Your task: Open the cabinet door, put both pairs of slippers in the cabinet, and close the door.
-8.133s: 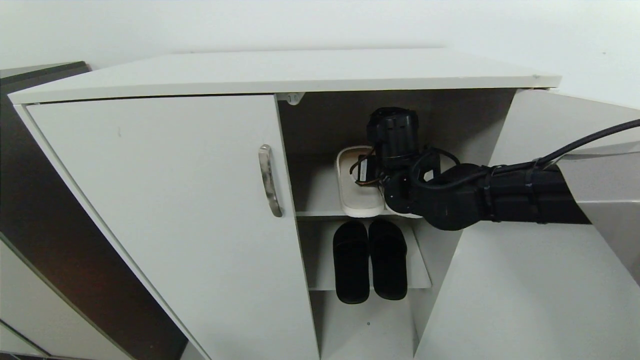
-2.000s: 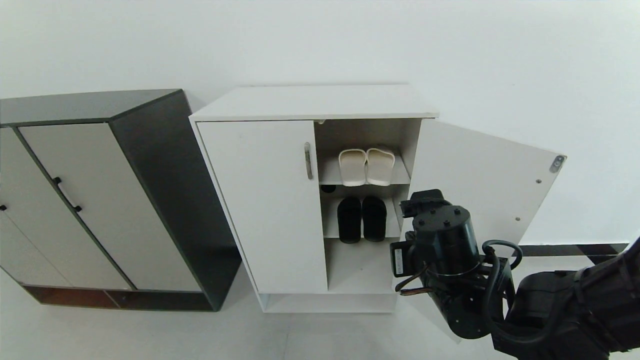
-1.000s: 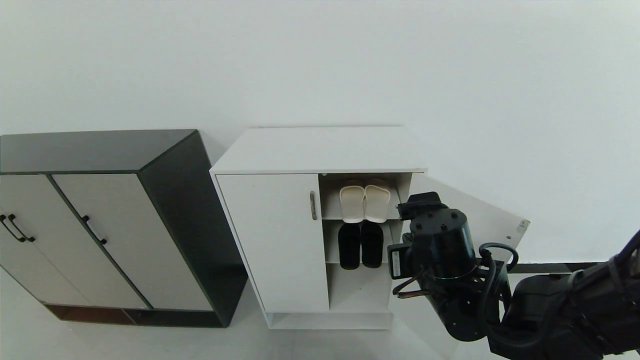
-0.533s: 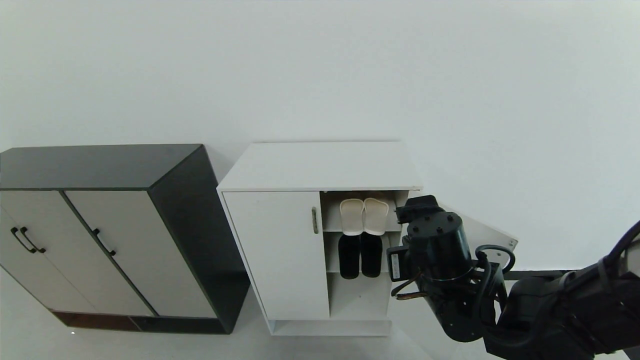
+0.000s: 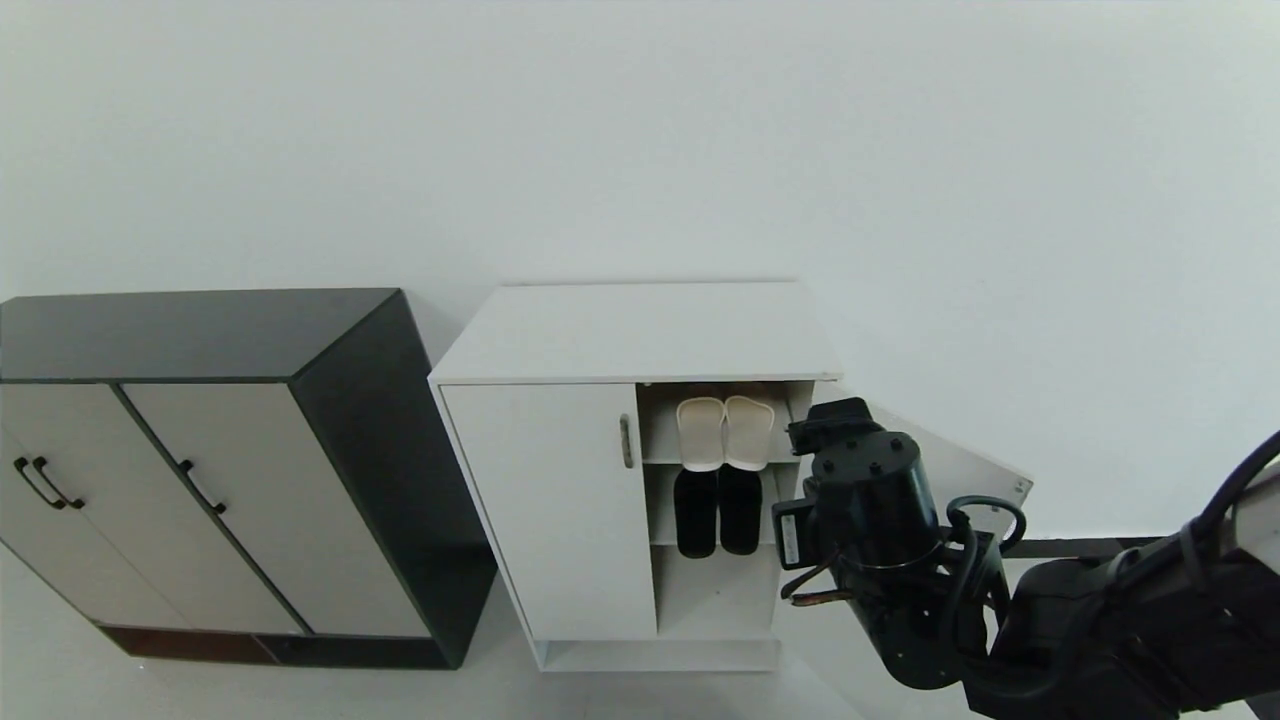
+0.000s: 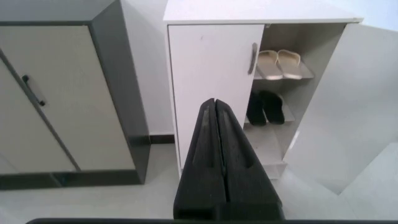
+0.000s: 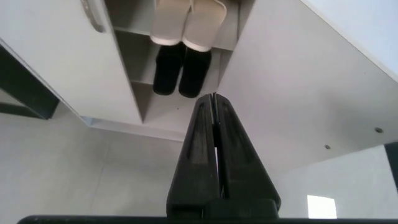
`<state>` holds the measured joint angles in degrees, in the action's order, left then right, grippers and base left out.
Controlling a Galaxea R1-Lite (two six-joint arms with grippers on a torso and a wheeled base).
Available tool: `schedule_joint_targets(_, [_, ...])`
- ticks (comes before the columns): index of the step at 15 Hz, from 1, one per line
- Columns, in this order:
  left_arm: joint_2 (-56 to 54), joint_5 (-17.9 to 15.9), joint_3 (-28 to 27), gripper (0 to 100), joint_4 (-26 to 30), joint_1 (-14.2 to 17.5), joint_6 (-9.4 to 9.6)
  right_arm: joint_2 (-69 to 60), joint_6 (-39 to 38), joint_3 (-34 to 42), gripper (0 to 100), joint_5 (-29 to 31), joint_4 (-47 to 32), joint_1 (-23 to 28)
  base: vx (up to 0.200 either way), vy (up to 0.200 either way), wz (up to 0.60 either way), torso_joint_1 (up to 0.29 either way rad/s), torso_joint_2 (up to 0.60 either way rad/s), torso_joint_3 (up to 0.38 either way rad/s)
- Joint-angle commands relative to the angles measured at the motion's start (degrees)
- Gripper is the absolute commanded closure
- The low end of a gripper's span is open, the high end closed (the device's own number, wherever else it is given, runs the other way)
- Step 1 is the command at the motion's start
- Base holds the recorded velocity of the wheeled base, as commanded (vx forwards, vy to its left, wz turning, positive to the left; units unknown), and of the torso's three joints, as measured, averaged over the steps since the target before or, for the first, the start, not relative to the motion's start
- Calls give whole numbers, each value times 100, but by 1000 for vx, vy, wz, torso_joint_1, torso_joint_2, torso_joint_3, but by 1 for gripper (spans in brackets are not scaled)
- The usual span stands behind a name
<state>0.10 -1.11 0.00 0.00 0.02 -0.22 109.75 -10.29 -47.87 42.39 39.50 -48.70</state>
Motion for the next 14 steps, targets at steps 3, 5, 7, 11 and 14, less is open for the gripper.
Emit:
schedule_joint_targets(3, [-1, 5, 0, 100, 0, -2, -4, 20, -8, -3, 100, -2, 23, 1, 0, 0, -600, 6, -2, 4])
schedule_joint_targets(5, [-1, 5, 0, 100, 0, -2, -4, 38, 1, -3, 100, -2, 172, 10, 0, 0, 0, 0, 0, 0])
schedule_joint_targets(7, [-1, 5, 0, 100, 0, -2, -4, 90, 97, -3, 100, -29, 243, 177, 0, 0, 0, 0, 0, 0])
schedule_joint_targets(11, [-1, 5, 0, 100, 0, -2, -13, 73, 88, -196, 100, -161, 243, 722, 0, 0, 0, 0, 0, 0])
schedule_joint_targets(14, [-1, 5, 0, 100, 0, -2, 4, 46, 62, -354, 100, -415, 243, 1029, 0, 0, 0, 0, 0, 0])
